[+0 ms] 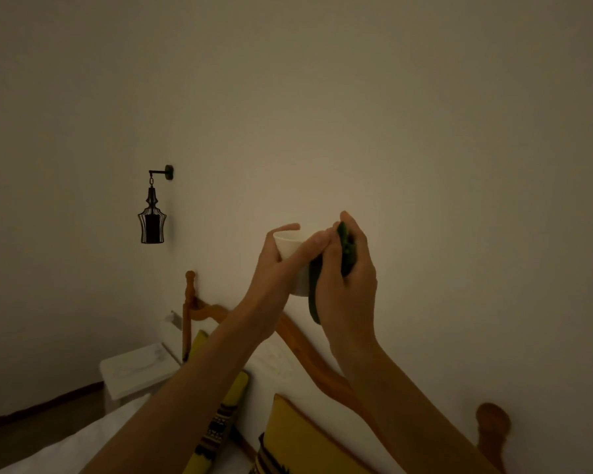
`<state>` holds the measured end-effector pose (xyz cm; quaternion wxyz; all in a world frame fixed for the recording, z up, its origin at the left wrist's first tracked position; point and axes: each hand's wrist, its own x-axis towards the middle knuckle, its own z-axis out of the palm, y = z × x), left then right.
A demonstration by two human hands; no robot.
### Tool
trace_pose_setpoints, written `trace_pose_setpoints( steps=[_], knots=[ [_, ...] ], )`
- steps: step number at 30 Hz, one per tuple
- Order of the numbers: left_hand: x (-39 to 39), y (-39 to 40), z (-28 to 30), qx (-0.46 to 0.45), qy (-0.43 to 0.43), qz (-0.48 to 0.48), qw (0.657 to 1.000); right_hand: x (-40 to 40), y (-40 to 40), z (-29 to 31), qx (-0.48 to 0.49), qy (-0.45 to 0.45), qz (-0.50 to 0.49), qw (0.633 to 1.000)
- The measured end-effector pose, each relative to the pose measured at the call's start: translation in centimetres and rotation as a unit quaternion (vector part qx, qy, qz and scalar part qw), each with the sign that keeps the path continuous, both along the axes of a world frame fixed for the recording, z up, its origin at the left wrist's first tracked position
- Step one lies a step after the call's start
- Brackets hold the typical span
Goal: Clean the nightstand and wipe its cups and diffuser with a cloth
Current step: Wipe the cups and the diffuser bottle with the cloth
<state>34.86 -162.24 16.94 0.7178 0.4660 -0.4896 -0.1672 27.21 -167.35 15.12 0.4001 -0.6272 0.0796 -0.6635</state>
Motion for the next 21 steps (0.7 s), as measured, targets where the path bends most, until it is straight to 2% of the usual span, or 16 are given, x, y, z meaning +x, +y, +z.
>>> trace_pose_setpoints(
  steps=[5,7,11,14,16,19,21],
  knots=[
    [0.8,0.8,0.5,-0.008,-0.031,-0.011,0.999,-0.4,-0.9,1.9,0.12,0.044,0.127,0.984],
    [1.3,0.7,1.0,-0.014,-0.048,-0.028,0.998,-0.4,-1.2,2.4,0.134,0.053,0.152,0.978],
    [1.7,0.1,2.4,-0.011,-0.037,0.02,0.999,0.8,-0.8,2.0,0.078,0.025,0.117,0.99],
    [1.6,-0.5,2.6,-0.023,-0.089,0.074,0.993,1.4,-0.5,1.9,-0.009,0.0,0.056,0.998],
    [1.7,-0.7,2.3,-0.036,-0.125,0.084,0.988,1.7,-0.9,1.9,-0.027,-0.018,0.037,0.999],
    [2.1,-0.3,2.5,-0.031,-0.104,0.05,0.993,1.9,-1.3,2.0,-0.025,-0.035,0.065,0.997],
    [2.5,0.0,2.6,-0.033,-0.083,0.023,0.996,1.7,-1.6,2.6,0.021,-0.03,0.124,0.992]
  ],
)
